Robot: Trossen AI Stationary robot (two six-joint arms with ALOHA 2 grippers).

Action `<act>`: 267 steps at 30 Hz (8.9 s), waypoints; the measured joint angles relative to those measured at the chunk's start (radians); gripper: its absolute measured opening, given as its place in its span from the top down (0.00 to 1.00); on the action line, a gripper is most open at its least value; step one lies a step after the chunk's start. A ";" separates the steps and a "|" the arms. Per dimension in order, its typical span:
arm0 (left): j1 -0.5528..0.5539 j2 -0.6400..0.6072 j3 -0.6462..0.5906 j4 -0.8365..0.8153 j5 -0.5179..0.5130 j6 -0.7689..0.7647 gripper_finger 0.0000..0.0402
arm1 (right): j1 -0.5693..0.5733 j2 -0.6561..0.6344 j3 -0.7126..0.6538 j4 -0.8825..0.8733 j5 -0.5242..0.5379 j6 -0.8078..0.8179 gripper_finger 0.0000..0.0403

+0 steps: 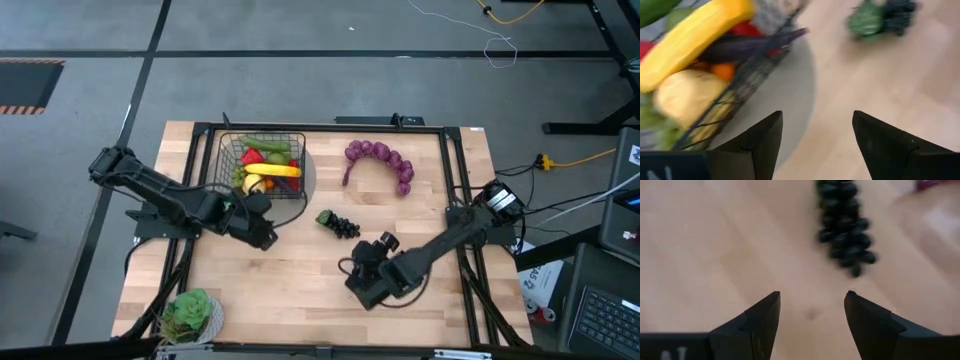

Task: Build produce basket
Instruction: Put the black grapes into the wire basket, then put the garlic into the wire basket

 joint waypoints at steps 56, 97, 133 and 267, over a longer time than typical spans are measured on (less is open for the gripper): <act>-0.074 -1.038 -0.737 0.753 -0.004 0.805 0.41 | -0.367 0.001 -0.140 0.365 -0.245 -0.643 0.45; 0.262 -1.211 -1.018 0.873 0.474 0.852 0.41 | -0.367 0.000 -0.140 0.484 -0.244 -0.782 0.45; 0.262 -1.211 -1.018 0.872 0.473 0.853 0.41 | -0.366 0.000 -0.140 0.485 -0.257 -0.616 0.45; 0.262 -1.211 -1.019 0.877 0.473 0.853 0.41 | -0.911 0.144 0.790 -0.339 -0.269 -1.214 0.42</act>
